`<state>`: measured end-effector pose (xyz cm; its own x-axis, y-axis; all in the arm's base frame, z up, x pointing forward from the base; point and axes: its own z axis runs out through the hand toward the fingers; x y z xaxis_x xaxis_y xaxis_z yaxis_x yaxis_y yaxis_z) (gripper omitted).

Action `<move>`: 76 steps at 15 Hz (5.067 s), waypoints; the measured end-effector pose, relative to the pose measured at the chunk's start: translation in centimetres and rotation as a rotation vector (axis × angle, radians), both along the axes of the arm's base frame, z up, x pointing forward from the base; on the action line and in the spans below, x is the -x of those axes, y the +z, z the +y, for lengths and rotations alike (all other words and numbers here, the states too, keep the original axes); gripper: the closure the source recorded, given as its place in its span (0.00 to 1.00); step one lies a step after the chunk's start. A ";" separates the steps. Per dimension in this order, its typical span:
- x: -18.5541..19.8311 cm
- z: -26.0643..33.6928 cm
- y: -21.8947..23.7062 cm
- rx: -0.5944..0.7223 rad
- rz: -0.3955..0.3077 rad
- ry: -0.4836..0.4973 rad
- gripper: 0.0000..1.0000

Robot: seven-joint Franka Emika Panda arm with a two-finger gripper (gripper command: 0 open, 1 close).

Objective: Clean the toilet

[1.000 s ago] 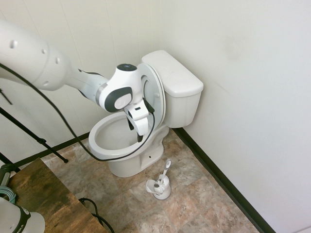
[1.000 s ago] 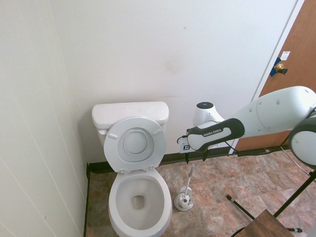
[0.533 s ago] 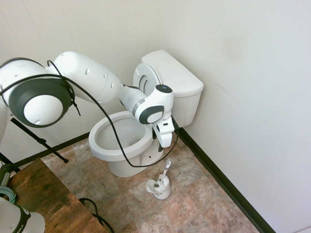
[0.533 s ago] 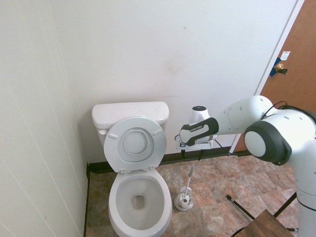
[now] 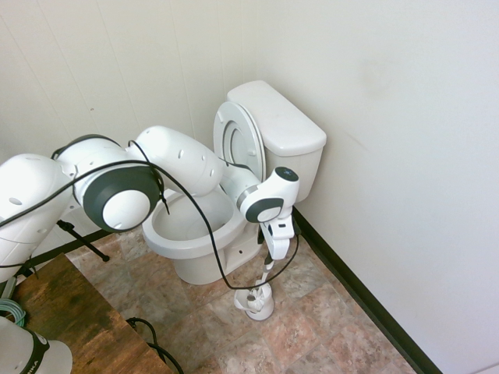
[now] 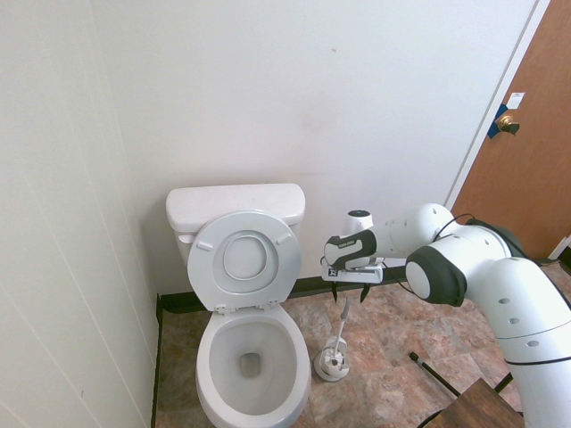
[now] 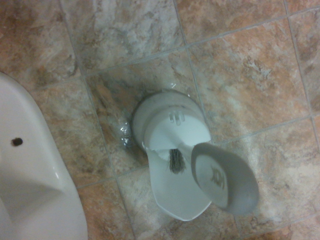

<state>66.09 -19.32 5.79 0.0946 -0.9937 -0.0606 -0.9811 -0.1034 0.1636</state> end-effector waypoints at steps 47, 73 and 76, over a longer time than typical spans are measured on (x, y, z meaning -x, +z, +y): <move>1.4 4.2 2.3 -0.060 -0.048 0.141 1.00; 3.7 34.1 29.6 0.017 -0.277 0.547 1.00; 0.8 35.0 25.2 0.019 -0.288 0.514 1.00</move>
<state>65.26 15.66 30.94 0.5748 -0.8164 0.0562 -0.8109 -0.5774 -0.0953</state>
